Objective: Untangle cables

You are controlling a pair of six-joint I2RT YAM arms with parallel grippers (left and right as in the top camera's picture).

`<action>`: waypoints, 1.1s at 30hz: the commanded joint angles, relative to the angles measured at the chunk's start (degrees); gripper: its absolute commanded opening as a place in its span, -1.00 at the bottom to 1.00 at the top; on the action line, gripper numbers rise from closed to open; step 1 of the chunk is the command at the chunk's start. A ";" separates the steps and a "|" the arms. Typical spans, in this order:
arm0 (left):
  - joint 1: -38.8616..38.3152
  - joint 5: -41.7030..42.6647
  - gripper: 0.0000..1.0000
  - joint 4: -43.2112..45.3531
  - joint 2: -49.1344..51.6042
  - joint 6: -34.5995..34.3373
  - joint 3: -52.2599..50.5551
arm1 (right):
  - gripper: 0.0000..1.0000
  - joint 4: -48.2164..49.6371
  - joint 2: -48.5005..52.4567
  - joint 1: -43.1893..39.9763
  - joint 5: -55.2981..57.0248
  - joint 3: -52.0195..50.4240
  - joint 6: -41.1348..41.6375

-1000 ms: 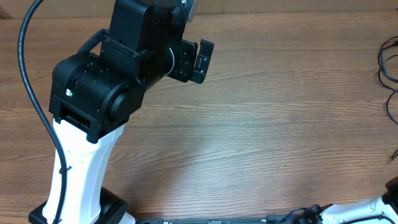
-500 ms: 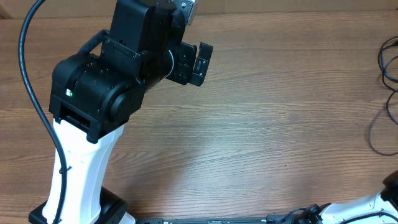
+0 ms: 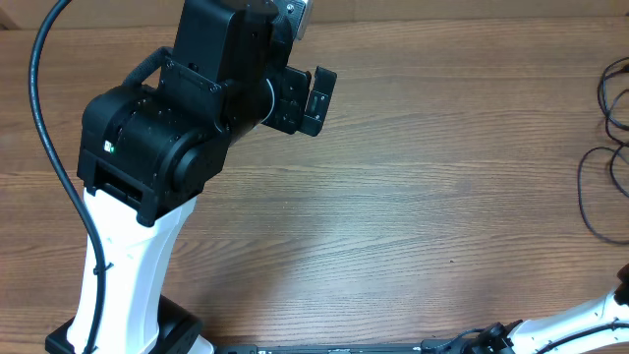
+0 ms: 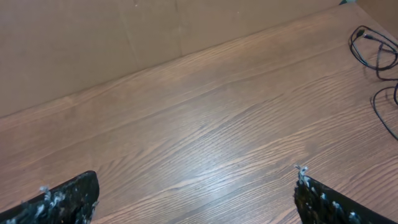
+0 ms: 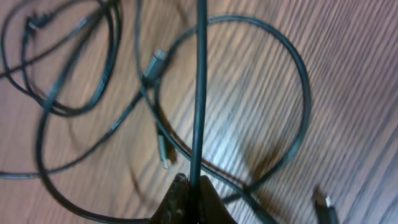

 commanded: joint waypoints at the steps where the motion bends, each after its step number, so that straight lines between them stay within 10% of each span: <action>1: 0.07 -0.72 1.00 -0.11 0.20 0.44 -0.13 | -0.92 1.29 0.72 1.44 -0.28 -3.21 1.84; 7: 0.07 -0.72 1.00 -0.22 0.20 0.87 -0.13 | -0.92 6.43 0.74 4.22 -0.26 -9.84 5.75; 10: 0.07 -0.74 1.00 -0.66 0.20 0.90 -0.13 | 0.33 6.47 0.57 5.55 -0.37 -9.75 5.77; 16: 0.07 -2.45 1.00 0.79 0.09 0.90 -0.11 | 0.82 4.81 -4.96 7.19 -7.17 -5.11 4.24; 33: 0.07 -14.38 0.99 19.47 -0.72 3.85 -0.11 | 0.99 -3.34 -29.79 31.74 -4.79 21.18 -8.04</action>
